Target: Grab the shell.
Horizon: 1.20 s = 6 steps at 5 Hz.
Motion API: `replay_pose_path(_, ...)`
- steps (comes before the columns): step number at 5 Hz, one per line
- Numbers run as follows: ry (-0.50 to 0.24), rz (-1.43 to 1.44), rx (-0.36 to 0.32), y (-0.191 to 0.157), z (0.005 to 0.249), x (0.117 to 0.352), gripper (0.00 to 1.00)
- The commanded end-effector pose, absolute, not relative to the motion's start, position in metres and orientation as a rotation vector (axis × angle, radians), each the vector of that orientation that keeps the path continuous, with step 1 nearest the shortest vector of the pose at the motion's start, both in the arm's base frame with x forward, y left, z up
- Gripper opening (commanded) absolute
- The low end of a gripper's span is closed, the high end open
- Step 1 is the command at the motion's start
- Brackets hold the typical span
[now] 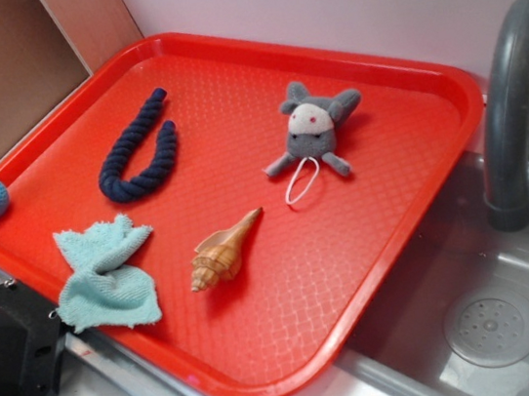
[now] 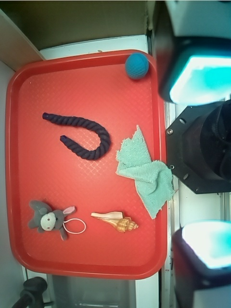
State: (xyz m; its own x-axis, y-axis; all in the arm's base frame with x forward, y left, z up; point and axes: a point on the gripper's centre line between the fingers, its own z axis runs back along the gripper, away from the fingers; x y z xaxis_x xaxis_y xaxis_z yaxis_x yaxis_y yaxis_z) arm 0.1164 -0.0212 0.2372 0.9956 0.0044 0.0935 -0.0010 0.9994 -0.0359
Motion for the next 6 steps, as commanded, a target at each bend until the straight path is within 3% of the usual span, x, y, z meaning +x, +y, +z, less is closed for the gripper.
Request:
replay_pose_path(1,-0.094,0.003,-0.036,-0.021,0.237,0.116,1.00)
replay_pose_path(2,-0.094,0.100,-0.022,-0.028,0.233,0.119,1.00)
replay_pose_path(3,-0.190,0.348,-0.059,-0.043,0.217,0.125,1.00)
replay_pose_path(4,-0.206,0.431,-0.061,-0.058,0.198,0.136,1.00)
replay_pose_path(5,-0.223,0.500,-0.066,-0.077,0.164,0.159,1.00)
replay_pose_path(6,-0.190,0.450,-0.096,-0.093,0.139,0.172,1.00)
